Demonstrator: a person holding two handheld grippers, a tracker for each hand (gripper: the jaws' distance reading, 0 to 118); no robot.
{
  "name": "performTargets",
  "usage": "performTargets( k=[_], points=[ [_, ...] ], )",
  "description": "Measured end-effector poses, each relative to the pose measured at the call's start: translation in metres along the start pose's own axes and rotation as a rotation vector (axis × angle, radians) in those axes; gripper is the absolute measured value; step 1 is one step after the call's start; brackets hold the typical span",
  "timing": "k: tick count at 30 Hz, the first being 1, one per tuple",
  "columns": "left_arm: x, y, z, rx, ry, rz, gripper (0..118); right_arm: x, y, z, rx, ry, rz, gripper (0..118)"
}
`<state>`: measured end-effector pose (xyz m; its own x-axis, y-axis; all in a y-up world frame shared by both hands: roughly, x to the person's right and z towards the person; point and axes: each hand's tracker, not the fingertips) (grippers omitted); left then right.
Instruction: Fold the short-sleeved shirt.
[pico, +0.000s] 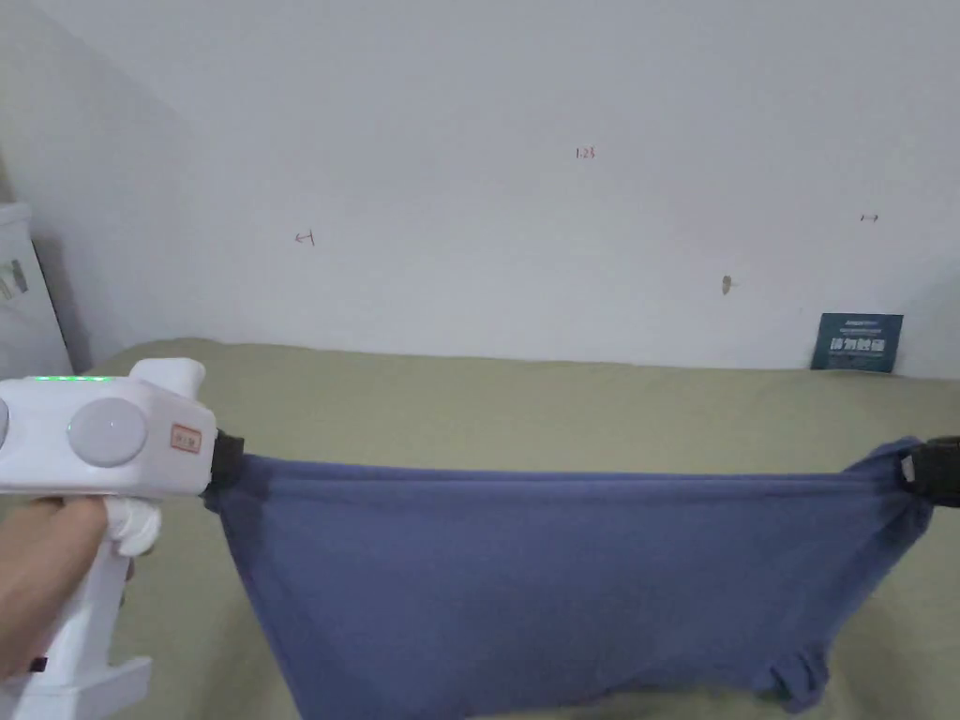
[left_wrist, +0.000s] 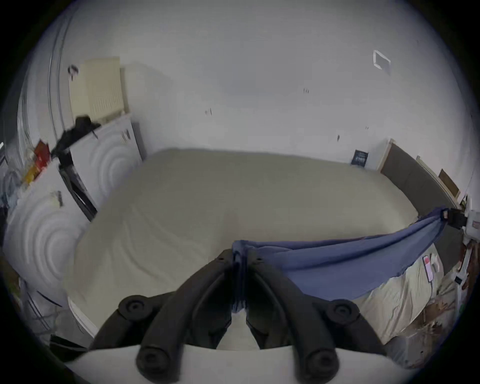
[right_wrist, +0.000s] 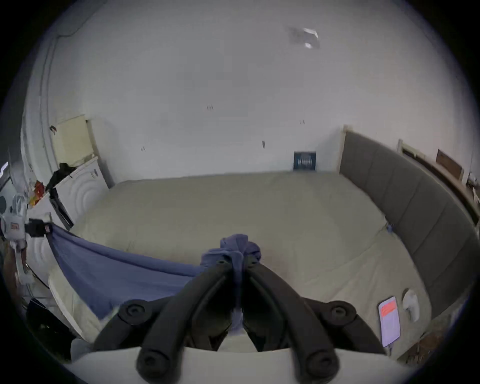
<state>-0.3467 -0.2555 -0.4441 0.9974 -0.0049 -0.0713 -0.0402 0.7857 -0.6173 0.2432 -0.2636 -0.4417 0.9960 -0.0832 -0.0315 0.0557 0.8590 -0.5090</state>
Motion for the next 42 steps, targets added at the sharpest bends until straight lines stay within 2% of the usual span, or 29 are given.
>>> performTargets(
  k=[2,8,16,22,30,33,37,42],
  points=[
    [0.007,0.020,0.016,0.045,0.038,-0.041,8,-0.010,0.019,0.009,0.038,-0.028,0.049,5],
    [0.027,0.084,0.026,0.143,0.121,-0.075,8,-0.018,0.076,-0.002,0.087,-0.081,0.039,5],
    [0.055,0.146,-0.025,0.221,0.230,-0.109,8,-0.023,0.129,-0.048,0.133,-0.148,0.047,5],
    [0.062,0.145,-0.068,0.225,0.223,-0.096,8,-0.022,0.130,-0.089,0.121,-0.196,0.076,5],
    [0.055,0.047,-0.147,0.048,0.163,-0.096,8,-0.011,0.022,-0.137,-0.027,-0.179,0.102,5],
    [0.049,-0.002,-0.163,-0.017,0.149,-0.093,8,-0.006,-0.034,-0.139,-0.090,-0.161,0.067,5],
    [0.040,-0.062,-0.154,-0.088,0.114,-0.085,8,0.000,-0.100,-0.125,-0.163,-0.131,0.030,5],
    [0.025,-0.126,-0.110,-0.126,0.071,-0.046,8,0.005,-0.172,-0.077,-0.230,-0.112,-0.013,5]
  ],
)
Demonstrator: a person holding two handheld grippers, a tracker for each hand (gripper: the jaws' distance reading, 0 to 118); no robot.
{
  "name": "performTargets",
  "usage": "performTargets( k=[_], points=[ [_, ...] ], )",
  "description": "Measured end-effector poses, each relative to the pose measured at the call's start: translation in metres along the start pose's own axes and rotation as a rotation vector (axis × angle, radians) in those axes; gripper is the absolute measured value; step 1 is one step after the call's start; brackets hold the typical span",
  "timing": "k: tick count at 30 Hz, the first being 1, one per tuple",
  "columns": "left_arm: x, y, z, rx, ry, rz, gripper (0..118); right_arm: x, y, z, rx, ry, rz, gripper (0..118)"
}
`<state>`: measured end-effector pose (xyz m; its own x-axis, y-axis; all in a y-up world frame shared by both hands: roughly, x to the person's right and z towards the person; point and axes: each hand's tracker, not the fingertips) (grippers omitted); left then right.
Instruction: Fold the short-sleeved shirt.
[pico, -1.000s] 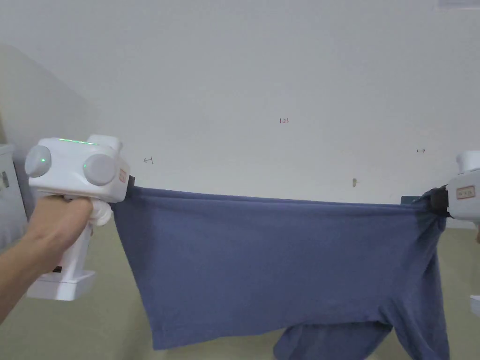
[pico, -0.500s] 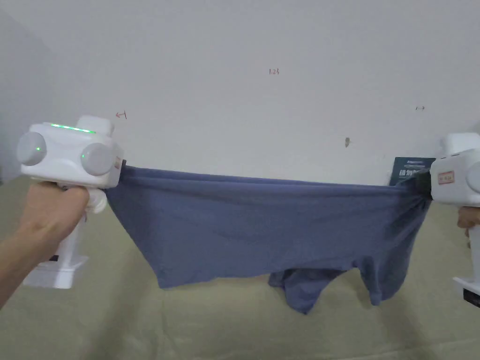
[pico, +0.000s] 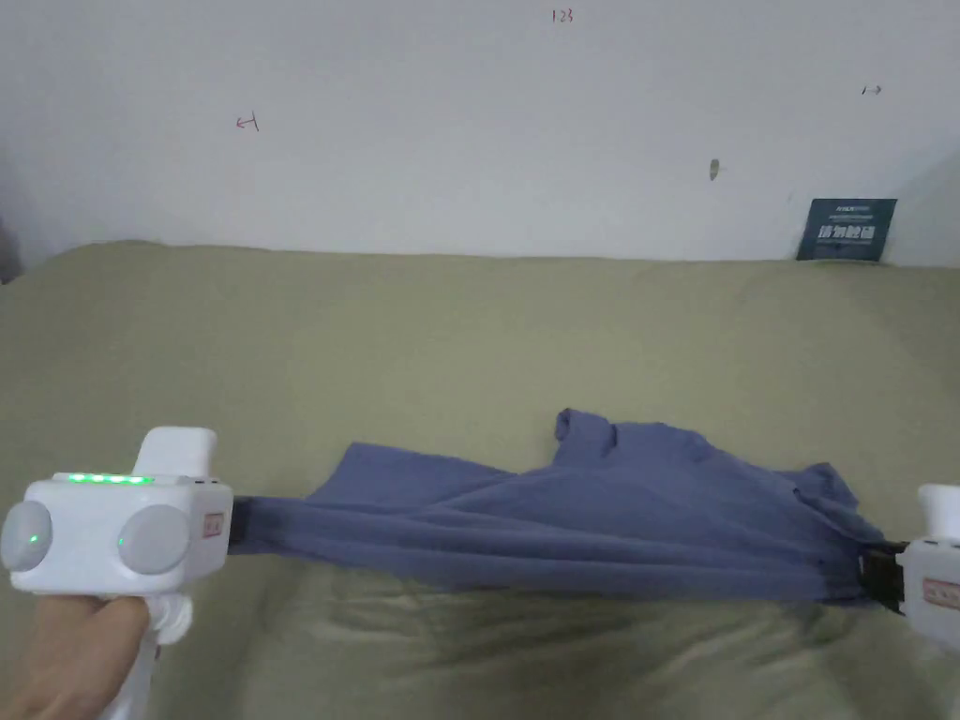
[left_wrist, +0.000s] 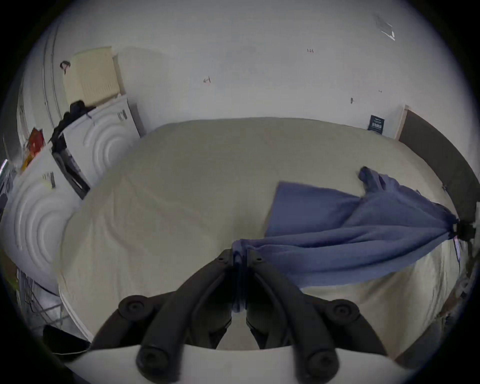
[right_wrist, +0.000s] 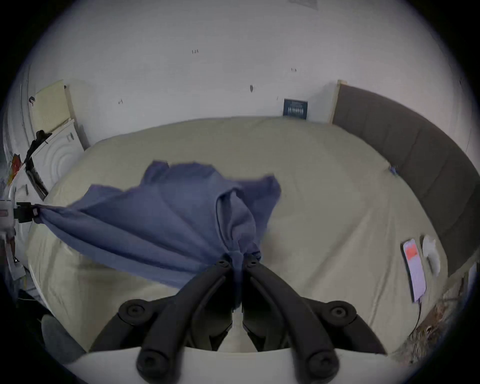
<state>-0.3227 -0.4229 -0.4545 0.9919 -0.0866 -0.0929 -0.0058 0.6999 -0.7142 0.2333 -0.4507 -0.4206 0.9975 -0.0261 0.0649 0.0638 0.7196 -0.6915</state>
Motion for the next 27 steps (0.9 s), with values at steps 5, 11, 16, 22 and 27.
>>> performTargets(
  k=[5,11,16,22,27],
  points=[
    [-0.012,-0.054,0.040,-0.019,-0.027,-0.002,8,0.014,-0.062,0.032,-0.054,0.012,-0.019,5],
    [-0.006,-0.098,0.032,-0.110,-0.029,-0.048,8,0.015,-0.097,0.013,-0.147,0.001,-0.021,5],
    [-0.015,-0.110,0.018,-0.160,-0.054,0.028,15,0.010,-0.093,0.008,-0.158,-0.021,0.024,30],
    [-0.027,-0.114,0.028,-0.078,-0.067,0.046,114,0.003,-0.093,0.034,-0.084,-0.002,0.027,107],
    [-0.034,-0.116,0.057,-0.040,-0.005,0.083,72,-0.034,-0.088,0.074,0.050,0.000,0.055,53]
  ],
)
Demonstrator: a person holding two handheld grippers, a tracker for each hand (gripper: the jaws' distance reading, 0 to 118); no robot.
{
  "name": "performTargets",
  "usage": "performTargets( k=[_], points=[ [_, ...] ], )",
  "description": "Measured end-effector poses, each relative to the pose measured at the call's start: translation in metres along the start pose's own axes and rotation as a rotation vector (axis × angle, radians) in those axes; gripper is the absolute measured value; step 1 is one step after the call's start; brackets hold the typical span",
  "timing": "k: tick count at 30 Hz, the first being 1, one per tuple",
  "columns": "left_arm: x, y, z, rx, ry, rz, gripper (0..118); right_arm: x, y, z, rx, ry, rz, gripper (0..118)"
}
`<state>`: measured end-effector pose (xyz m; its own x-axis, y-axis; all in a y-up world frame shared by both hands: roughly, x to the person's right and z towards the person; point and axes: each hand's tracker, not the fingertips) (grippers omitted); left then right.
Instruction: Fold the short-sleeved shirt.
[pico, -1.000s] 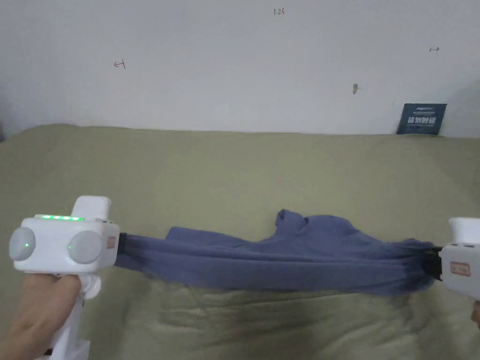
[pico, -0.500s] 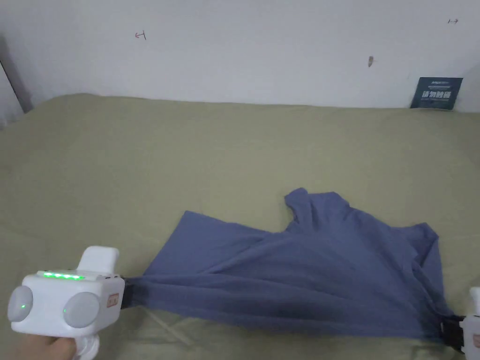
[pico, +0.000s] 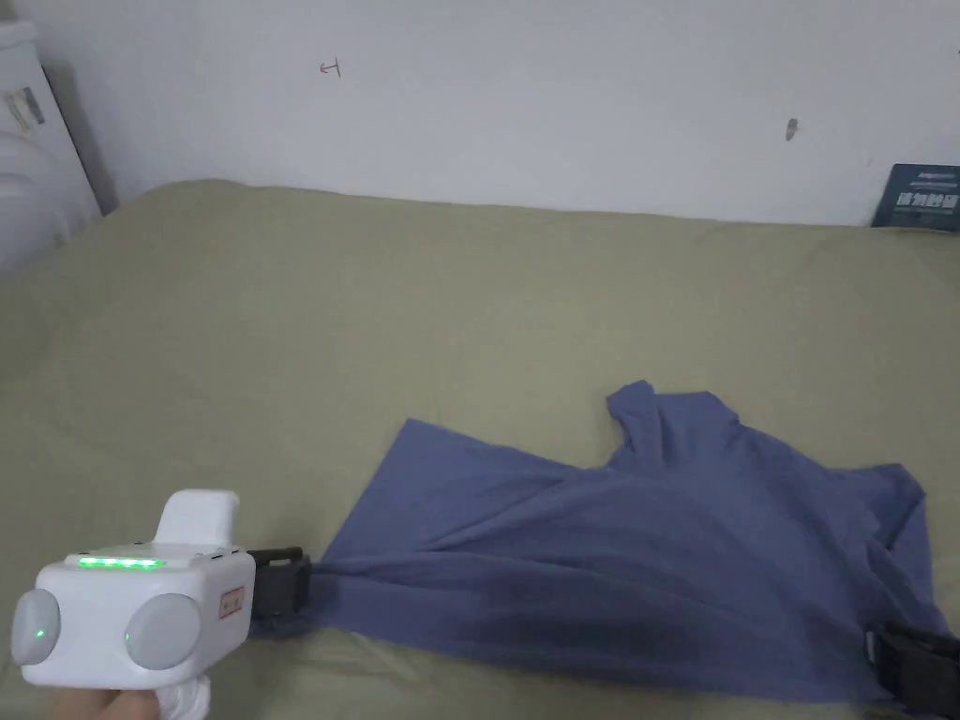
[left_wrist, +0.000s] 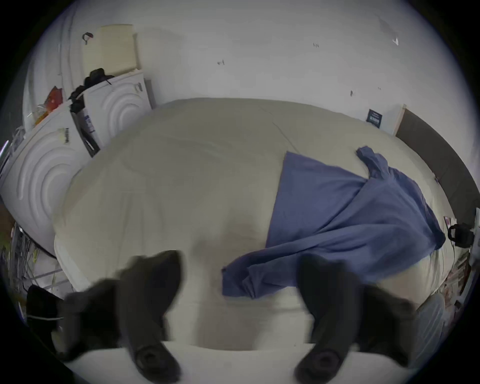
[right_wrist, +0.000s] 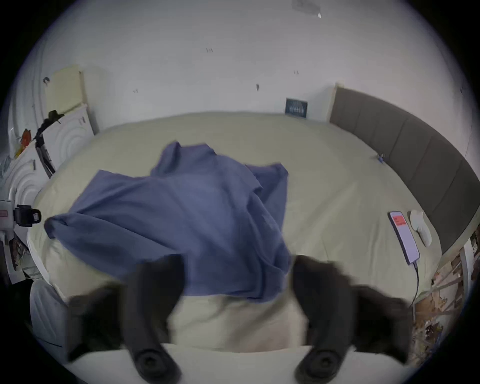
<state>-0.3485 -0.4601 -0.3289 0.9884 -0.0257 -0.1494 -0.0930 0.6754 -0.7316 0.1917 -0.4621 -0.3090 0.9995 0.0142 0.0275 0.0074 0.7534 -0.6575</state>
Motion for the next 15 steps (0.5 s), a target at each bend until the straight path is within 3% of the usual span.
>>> performTargets(
  k=[1,2,7,11,12,14,15],
  points=[
    [-0.002,-0.002,0.006,0.012,0.005,0.003,8,-0.007,-0.001,0.006,0.021,0.016,-0.004,1],
    [0.000,-0.003,0.008,0.009,0.012,0.000,1,-0.016,-0.004,0.011,0.043,0.042,-0.011,0],
    [-0.023,-0.016,-0.001,-0.029,0.023,-0.002,1,-0.046,-0.017,0.011,0.053,0.070,0.025,0],
    [-0.040,-0.006,-0.017,-0.072,-0.057,0.085,2,-0.057,-0.021,0.006,0.031,0.113,0.016,0],
    [-0.044,0.000,-0.023,-0.075,-0.070,0.110,11,-0.059,-0.021,0.006,0.028,0.115,0.015,0],
    [-0.035,0.013,-0.020,-0.067,-0.074,0.110,93,-0.060,-0.020,0.005,0.024,0.117,0.028,0],
    [-0.035,0.020,-0.029,-0.072,-0.078,0.109,116,-0.060,-0.019,0.002,0.019,0.117,0.034,0]
  ],
)
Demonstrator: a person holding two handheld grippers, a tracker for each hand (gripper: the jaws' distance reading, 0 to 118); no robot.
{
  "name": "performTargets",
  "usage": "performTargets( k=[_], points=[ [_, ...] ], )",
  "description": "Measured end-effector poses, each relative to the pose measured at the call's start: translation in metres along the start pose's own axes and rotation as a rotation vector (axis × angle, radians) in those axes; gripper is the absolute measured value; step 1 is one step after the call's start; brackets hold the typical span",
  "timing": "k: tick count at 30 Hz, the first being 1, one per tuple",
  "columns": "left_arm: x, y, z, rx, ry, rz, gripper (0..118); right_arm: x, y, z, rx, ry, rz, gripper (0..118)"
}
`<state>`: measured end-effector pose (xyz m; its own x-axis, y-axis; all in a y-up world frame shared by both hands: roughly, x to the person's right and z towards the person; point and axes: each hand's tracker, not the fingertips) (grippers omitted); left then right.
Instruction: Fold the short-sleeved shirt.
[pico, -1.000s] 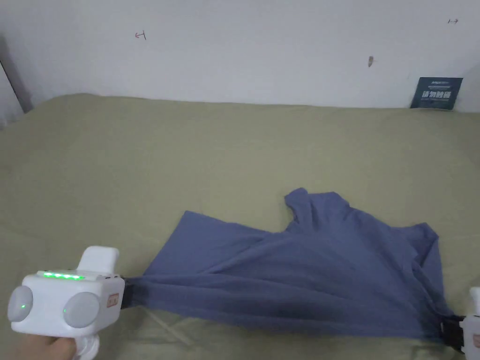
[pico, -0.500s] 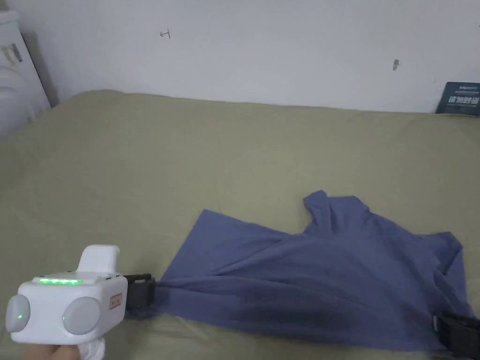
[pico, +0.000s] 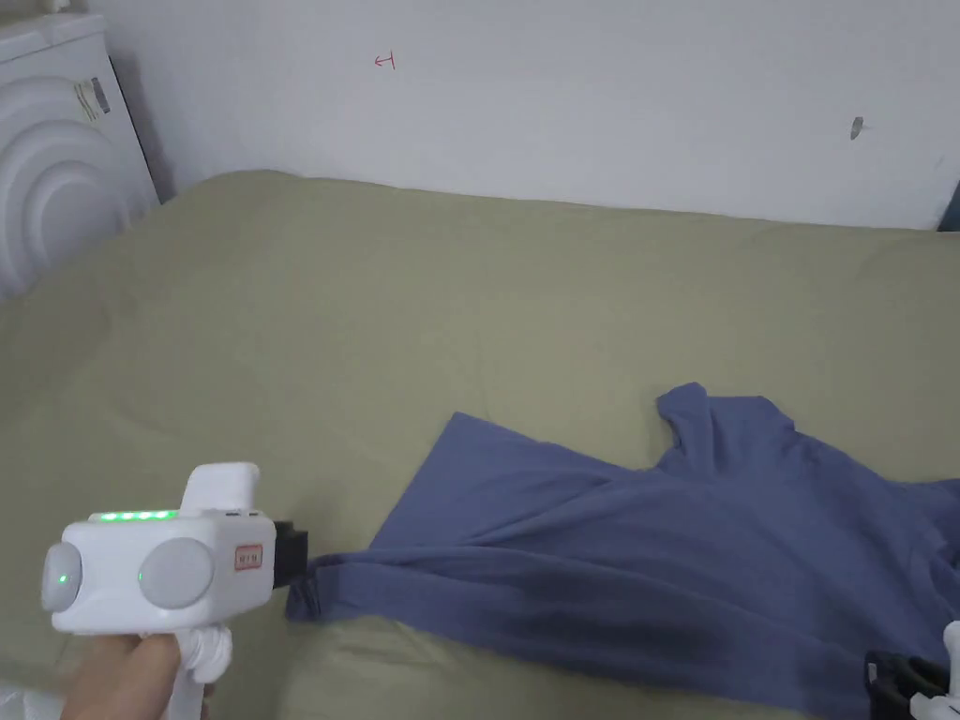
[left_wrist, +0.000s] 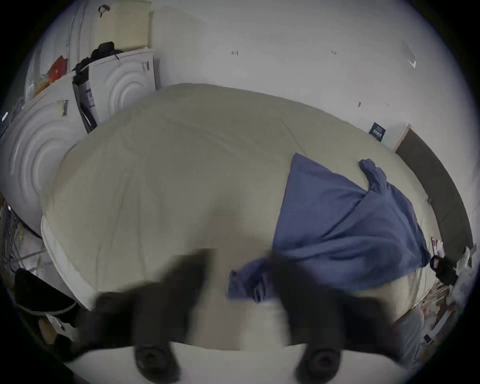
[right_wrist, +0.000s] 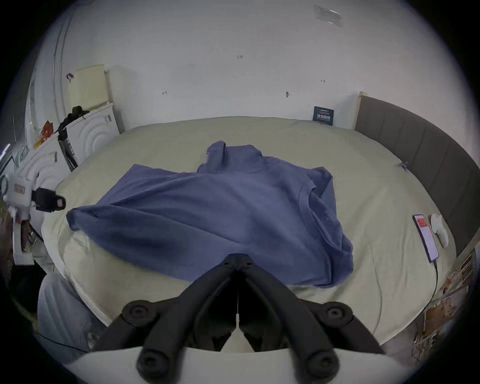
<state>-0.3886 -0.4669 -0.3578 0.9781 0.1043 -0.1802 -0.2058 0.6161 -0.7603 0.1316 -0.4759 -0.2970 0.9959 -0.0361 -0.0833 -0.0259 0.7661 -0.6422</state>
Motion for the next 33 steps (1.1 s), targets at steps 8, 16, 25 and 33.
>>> performTargets(
  k=[8,16,25,33],
  points=[
    [0.026,-0.003,-0.054,-0.232,0.045,-0.058,79,0.009,0.013,-0.012,-0.025,-0.012,0.021,0],
    [0.055,-0.015,-0.041,-0.188,-0.006,-0.202,11,0.018,0.086,-0.081,-0.036,-0.028,0.080,0],
    [0.044,-0.014,-0.039,-0.170,-0.057,-0.138,11,0.044,0.191,-0.233,-0.155,-0.022,0.075,8],
    [0.041,-0.006,-0.045,-0.175,-0.068,-0.125,11,0.069,0.196,-0.314,-0.360,-0.129,0.192,102]
  ],
)
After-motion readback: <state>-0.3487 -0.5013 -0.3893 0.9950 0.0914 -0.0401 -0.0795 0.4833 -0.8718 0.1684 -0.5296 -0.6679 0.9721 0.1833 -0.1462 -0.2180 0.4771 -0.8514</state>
